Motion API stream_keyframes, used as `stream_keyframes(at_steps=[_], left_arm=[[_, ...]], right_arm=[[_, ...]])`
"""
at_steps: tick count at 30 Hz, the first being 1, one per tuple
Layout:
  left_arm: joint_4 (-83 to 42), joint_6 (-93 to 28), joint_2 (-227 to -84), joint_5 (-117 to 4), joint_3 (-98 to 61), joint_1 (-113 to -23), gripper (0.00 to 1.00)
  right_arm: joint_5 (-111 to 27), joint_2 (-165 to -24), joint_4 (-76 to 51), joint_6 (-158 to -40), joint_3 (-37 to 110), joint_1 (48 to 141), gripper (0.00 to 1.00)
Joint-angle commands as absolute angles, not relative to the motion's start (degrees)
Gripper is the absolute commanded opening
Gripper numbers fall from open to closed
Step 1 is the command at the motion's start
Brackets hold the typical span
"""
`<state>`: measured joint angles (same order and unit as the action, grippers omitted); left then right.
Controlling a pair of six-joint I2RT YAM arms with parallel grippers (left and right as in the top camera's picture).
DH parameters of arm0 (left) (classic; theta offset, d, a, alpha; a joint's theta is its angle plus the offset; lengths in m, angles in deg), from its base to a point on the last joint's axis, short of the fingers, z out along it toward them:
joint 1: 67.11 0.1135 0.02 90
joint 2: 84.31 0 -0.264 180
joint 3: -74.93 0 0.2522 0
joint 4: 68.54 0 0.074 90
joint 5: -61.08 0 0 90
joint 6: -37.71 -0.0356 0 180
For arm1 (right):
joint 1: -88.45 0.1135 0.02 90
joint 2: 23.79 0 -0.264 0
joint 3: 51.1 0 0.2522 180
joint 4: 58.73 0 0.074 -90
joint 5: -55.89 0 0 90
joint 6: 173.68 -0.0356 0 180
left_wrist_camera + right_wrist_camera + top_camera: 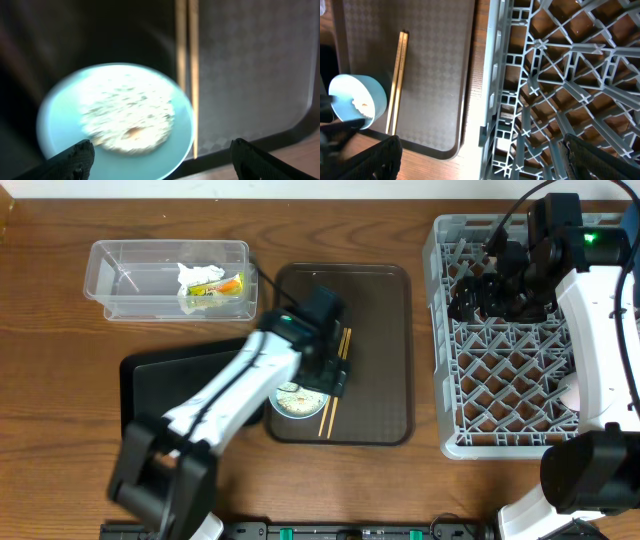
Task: Sort waste into correct bins and load items into the dishwasher rack
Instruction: 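Reach the left gripper to the light-blue rice bowl and grasp it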
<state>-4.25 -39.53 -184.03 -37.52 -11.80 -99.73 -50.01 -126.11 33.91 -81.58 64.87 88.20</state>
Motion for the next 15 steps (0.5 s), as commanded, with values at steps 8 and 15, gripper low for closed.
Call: stream_keyframes(at_steps=[8, 15], left_arm=[[-6.77, -36.82, -192.08, -32.21, -11.8, -106.02, 0.64], [-8.27, -36.69, -192.16, -31.82, -11.8, -106.68, 0.44]], right_arm=[[-50.6, -126.11, 34.26, -81.44, 64.59, 88.64, 0.99], [-50.6, -126.11, 34.58, -81.44, 64.59, 88.64, 0.99]])
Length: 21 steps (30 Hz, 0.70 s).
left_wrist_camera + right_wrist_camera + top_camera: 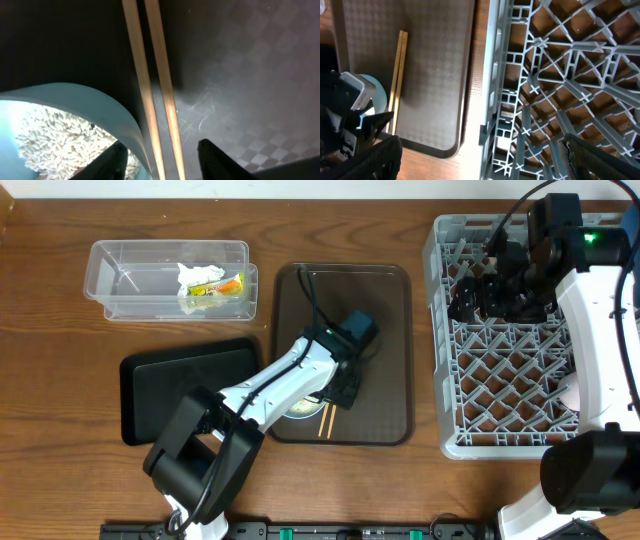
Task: Sort waste into correct bins and load items into the dishwasher rack
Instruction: 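Reach the left gripper to the light-blue rice bowl and grasp it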
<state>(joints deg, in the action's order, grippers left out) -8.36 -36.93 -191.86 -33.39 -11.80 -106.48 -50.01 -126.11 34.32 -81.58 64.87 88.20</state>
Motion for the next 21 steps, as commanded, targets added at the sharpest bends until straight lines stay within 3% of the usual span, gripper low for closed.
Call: stream_keyframes(at_steps=[1, 5, 21], left_arm=[[-8.25, -36.69, -192.19, -31.82, -11.8, -106.68, 0.42], [-8.21, -36.27, -192.21, -31.82, -11.77, -106.74, 0.27], [-9.96, -33.91, -192.23, -27.79, -8.63, -106.72, 0.25]], right_arm=[[-50.6, -126.11, 34.58, -81.44, 64.59, 88.64, 0.99], [-50.41, -126.11, 34.58, -81.44, 64.59, 88.64, 0.99], [-49.34, -126.11, 34.56, -81.44, 64.59, 88.64, 0.99]])
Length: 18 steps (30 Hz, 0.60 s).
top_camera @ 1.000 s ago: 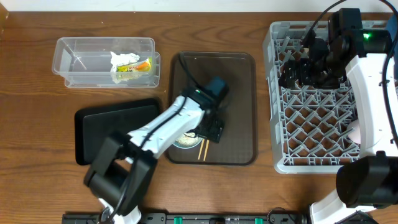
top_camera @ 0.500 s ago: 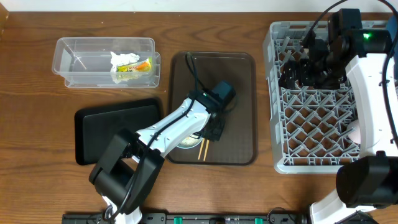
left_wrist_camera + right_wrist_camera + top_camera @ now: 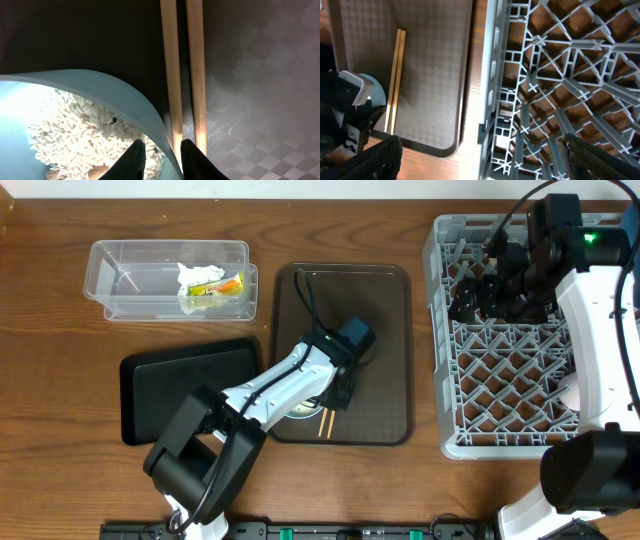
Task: Sort waste into correct bins and load items into the dishwasher rack
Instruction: 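Reach the left gripper to the light-blue rice bowl and grasp it, then carry the bowl left and tip the rice onto the black tray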
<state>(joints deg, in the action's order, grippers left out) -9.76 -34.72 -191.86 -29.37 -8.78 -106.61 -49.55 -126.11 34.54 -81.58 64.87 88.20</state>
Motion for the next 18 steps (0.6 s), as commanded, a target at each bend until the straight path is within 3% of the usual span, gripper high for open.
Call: stream_keyframes(at_steps=[1, 5, 18], left_arm=[[-10.02, -33.91, -192.23, -27.79, -8.63, -106.72, 0.21], [-9.94, -33.91, -192.23, -27.79, -8.65, -106.72, 0.06], [-7.27, -34.2, -183.07, -27.82, -11.58, -106.11, 0.06]], right_arm=[[-49.31, -126.11, 34.56, -81.44, 64.59, 88.64, 0.99], [-49.14, -126.11, 34.56, -81.47, 64.59, 88.64, 0.99], [-48.42, -126.11, 34.52, -81.31, 64.59, 88.64, 0.99]])
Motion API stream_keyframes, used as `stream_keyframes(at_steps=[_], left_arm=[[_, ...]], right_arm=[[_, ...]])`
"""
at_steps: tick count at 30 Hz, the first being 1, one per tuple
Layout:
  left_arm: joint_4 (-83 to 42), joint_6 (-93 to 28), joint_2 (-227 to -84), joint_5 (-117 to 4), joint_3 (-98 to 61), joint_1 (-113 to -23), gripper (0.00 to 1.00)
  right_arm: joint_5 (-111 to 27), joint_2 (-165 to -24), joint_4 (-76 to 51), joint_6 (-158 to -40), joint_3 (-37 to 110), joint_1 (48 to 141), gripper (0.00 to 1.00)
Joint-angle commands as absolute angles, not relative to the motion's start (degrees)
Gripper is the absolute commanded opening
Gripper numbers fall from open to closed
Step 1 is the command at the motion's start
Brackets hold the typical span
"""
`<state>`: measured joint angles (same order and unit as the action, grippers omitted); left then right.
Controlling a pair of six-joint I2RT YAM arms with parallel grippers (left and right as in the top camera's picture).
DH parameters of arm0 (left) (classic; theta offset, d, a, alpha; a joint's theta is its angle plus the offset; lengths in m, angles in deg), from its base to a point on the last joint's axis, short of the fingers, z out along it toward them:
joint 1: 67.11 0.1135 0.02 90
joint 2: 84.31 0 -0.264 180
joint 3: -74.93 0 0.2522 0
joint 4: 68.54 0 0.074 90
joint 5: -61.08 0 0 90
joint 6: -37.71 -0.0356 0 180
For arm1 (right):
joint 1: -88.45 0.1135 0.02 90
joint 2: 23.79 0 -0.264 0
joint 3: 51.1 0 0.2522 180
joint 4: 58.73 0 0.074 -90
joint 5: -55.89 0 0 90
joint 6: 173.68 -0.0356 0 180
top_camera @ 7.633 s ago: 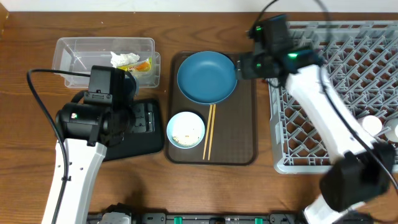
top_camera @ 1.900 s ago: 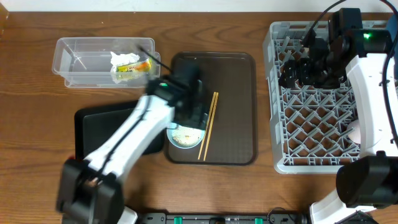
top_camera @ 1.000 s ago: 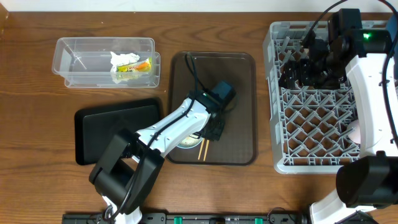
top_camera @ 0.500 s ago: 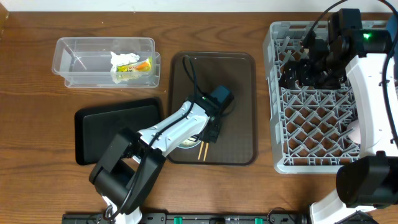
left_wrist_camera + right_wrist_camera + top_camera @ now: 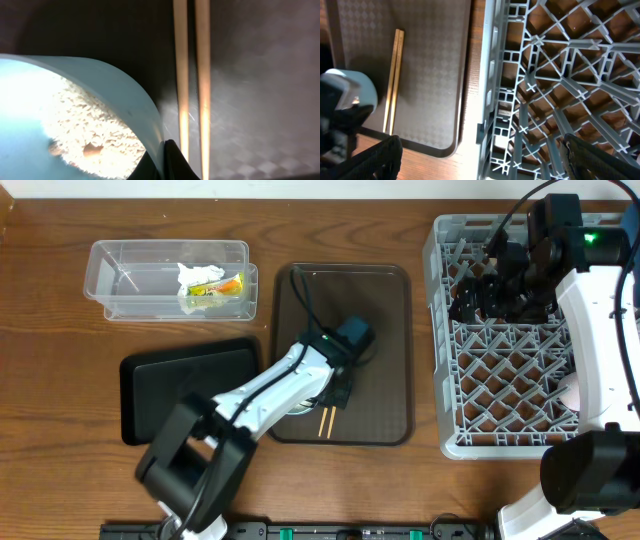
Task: Sort waste into correct bins and load items into the dishwasher rack
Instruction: 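Carry the bowl left and tip the rice onto the black tray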
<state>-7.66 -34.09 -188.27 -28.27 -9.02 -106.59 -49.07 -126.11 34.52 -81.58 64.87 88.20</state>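
Note:
A light blue bowl (image 5: 75,100) holding rice leftovers sits at the front left of the brown tray (image 5: 385,330). My left gripper (image 5: 162,160) is shut on the bowl's right rim, one finger inside and one outside. In the overhead view the left gripper (image 5: 335,385) and arm cover most of the bowl (image 5: 298,408). Two wooden chopsticks (image 5: 191,75) lie on the tray just right of the bowl. My right gripper (image 5: 480,145) hangs open over the left part of the grey dishwasher rack (image 5: 510,360), holding nothing.
A clear plastic bin (image 5: 170,280) with paper and wrapper waste stands at the back left. A black bin (image 5: 180,380) lies left of the tray. The rack's left wall (image 5: 490,90) runs close to the tray's right edge.
My left gripper's fingers, then a little apart around the bowl's right rim, are now pinched shut on it. The right arm has not moved.
At first my left gripper was wide open above the rice bowl. Then it was low at the bowl's right rim beside the chopsticks, fingers narrower. Later they straddled the rim closely, and now they grip it. The right gripper stayed open over the rack.

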Motion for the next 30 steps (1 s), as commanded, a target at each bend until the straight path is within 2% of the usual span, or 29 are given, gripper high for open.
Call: stream_keyframes(at_steps=[1, 8, 16, 30], left_arm=[[-7.05, -34.2, -181.67, -27.84, -11.58, -105.8, 0.06], [-4.12, -34.22, -172.65, -32.19, -11.56, -97.74, 0.06], [-2.35, -45.45, -170.79, -54.79, -9.76, -79.71, 0.06], [-2.74, -65.67, -173.8, -92.88, 3.81, -48.65, 0.06]], right_arm=[[-48.24, -126.11, 34.54, -81.29, 64.59, 88.64, 0.99], [-48.02, -126.11, 34.56, -81.29, 64.59, 88.64, 0.99], [-47.63, -126.11, 34.58, -81.27, 64.59, 88.64, 0.99], [-47.67, -126.11, 34.54, -81.29, 64.59, 88.64, 0.99]])
